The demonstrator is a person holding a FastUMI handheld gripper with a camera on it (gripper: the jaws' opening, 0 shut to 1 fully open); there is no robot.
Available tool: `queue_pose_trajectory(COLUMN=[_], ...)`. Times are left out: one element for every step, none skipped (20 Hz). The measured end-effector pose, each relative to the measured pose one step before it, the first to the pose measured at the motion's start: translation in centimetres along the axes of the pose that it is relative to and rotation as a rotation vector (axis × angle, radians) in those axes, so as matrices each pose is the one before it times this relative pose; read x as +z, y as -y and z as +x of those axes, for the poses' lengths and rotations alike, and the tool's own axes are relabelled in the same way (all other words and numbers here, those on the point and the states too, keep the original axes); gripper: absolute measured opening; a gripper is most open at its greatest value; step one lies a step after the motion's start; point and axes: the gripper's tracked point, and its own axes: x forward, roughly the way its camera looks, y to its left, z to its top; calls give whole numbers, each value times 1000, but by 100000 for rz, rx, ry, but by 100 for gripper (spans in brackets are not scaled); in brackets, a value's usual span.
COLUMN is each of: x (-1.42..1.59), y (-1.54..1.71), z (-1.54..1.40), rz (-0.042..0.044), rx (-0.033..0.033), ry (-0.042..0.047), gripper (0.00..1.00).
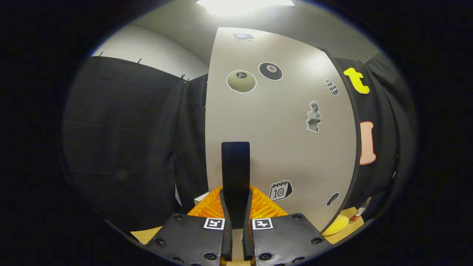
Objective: Open the shoe cabinet door, grab the shoes and put them into the shoe cabinet, then close the shoe cabinet door.
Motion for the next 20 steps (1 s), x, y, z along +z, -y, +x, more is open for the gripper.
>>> queue_pose_trajectory(x=[52, -20, 39, 22, 11, -12, 9, -18, -18, -34, 35, -15, -23, -73, -19, -28, 78, -30, 0, 16], y=[144, 139, 96, 110, 199, 143, 174, 181, 203, 283, 299, 292, 222, 77, 101, 150, 242, 148, 104, 178], z=[-250, -228, -328, -225, -229, -244, -244, -251, -221, -274, -303, -97, -94, -214, -278, -365, -354, -79, -176, -263], rz=[141, -192, -165, -19, -75, 39, 45, 10, -312, -602, -529, -577, 32, 833, 443, -65, 173, 354, 497, 178], rx=[-247, -308, -343, -473, -591, -469, -561, -772, -1264, -1419, -1191, -929, -513, -442, -118, 25, 68, 226, 353, 454], ry=[2, -82, -2, -9, -36, -88, -92, 6, -205, -340, -112, 79, -143, -598, -706, -519, -58, -167, -43, -292], gripper=[13, 13, 13, 13, 13, 13, 13, 13, 13, 13, 13, 13, 13, 13, 12, 12, 12, 12, 12, 12])
